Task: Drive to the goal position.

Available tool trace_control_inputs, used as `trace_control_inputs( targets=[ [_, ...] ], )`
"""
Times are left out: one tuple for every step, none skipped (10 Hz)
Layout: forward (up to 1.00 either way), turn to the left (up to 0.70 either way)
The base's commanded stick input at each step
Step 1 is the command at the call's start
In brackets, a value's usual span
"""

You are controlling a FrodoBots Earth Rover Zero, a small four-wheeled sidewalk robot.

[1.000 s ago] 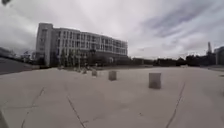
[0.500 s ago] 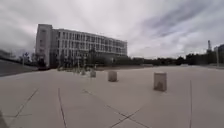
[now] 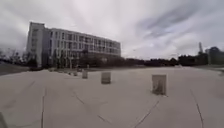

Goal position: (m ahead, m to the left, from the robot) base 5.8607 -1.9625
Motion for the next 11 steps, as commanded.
trace_control_inputs(
  targets=[
    [0.70, 0.00],
    [0.70, 0.00],
    [0.70, 0.00],
    [0.70, 0.00],
    [0.70, -0.15],
    [0.70, -0.27],
    [0.70, -0.30],
    [0.70, -0.32],
    [0.70, -0.32],
    [0.70, -0.31],
    [0.70, -0.32]
  ],
)
